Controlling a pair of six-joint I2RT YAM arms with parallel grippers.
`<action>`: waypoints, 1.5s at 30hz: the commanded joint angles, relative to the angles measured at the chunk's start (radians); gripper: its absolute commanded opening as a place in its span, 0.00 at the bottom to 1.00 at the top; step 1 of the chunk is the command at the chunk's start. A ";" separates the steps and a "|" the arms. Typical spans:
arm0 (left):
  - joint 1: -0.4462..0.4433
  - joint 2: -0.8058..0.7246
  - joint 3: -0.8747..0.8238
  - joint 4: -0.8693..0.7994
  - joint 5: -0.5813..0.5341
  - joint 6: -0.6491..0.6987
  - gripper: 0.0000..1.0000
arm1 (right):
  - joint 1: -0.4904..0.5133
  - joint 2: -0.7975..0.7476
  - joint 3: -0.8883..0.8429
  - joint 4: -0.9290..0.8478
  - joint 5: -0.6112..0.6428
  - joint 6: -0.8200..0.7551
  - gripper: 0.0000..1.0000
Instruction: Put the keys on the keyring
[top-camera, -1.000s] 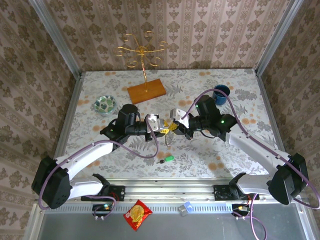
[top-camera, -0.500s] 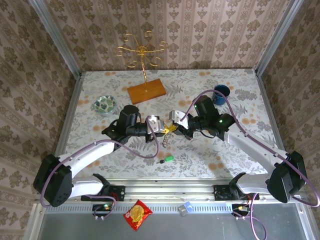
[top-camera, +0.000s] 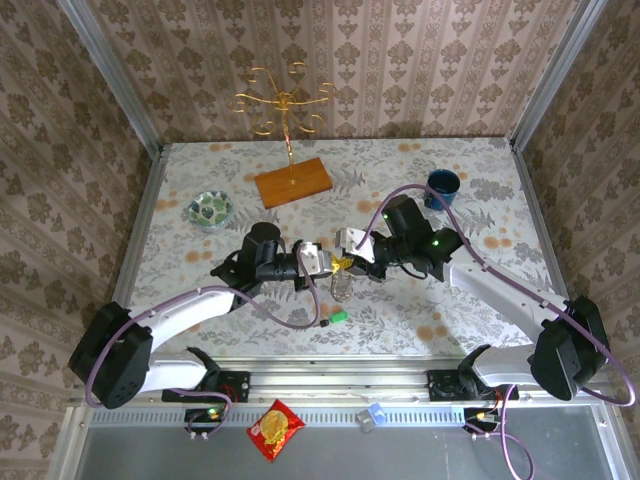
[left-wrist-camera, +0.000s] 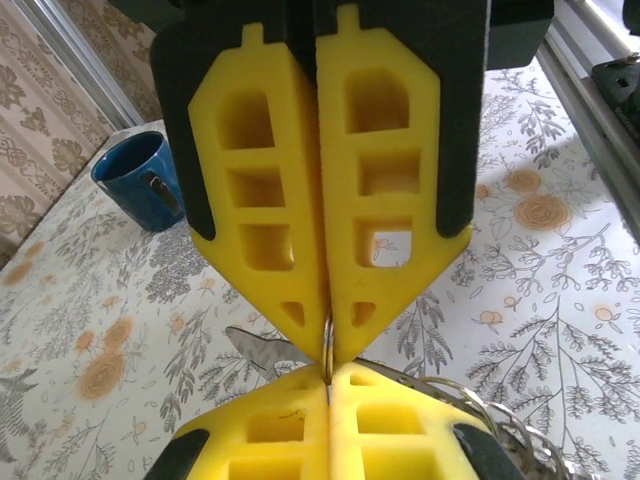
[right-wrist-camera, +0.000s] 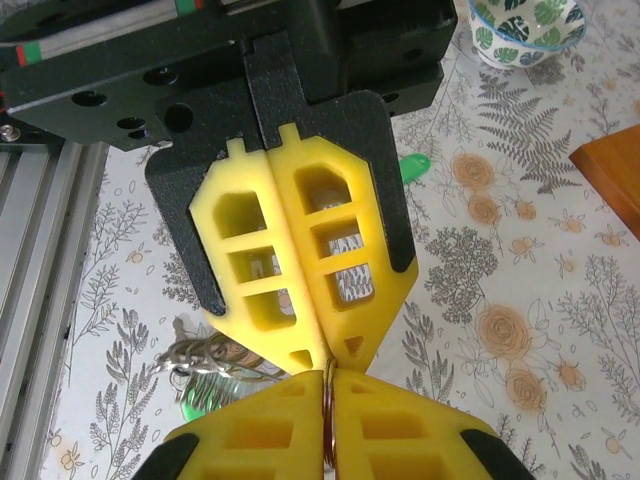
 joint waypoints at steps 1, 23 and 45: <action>-0.006 0.010 -0.016 0.040 -0.029 0.032 0.00 | 0.008 0.003 -0.007 -0.025 0.017 -0.022 0.12; -0.015 0.011 -0.034 0.059 -0.030 0.037 0.00 | 0.012 0.029 -0.011 -0.028 0.121 -0.035 0.24; -0.019 0.007 0.015 -0.003 -0.057 0.048 0.16 | 0.064 0.071 0.082 -0.128 0.148 -0.109 0.00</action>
